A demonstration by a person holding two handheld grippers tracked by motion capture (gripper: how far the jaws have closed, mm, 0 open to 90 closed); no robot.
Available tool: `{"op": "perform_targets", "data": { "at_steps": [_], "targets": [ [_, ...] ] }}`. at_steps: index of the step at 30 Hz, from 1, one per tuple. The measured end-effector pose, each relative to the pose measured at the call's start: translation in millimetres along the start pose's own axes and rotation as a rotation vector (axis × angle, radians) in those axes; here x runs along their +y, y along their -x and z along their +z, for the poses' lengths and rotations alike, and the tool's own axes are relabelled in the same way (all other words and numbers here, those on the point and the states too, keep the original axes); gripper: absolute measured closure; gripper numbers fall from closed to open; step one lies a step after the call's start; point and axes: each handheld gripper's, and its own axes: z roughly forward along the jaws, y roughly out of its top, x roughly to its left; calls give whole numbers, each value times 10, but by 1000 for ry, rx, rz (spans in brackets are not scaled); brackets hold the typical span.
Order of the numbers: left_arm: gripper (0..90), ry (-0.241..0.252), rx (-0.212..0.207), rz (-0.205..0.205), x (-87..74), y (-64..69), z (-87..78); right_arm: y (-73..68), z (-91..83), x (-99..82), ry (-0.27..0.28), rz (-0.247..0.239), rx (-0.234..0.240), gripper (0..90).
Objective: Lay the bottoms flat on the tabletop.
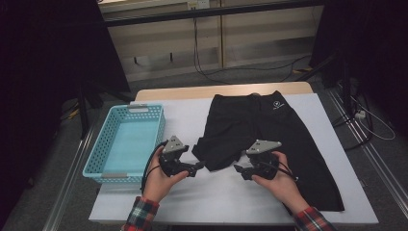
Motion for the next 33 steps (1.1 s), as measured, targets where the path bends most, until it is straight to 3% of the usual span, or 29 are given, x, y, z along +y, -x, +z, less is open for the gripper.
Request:
{"op": "perform_targets", "data": {
  "at_steps": [8,15,26,29,32,33],
  "targets": [
    [129,-1,7,-4,-26,3,-3,16,136,49,19,13,38,427],
    [139,3,18,-12,-28,9,12,25,252,81,22,-5,77,509],
    [144,12,19,-18,-27,4,6,-186,423,106,-60,-145,114,563],
    [144,10,19,-22,-28,4,11,-231,456,126,-57,-160,117,629],
    [144,9,20,-23,-31,-7,14,-233,461,124,-55,-142,126,714],
    [144,8,20,-24,-31,-9,16,-232,460,122,-51,-133,120,781]
  ]
}}
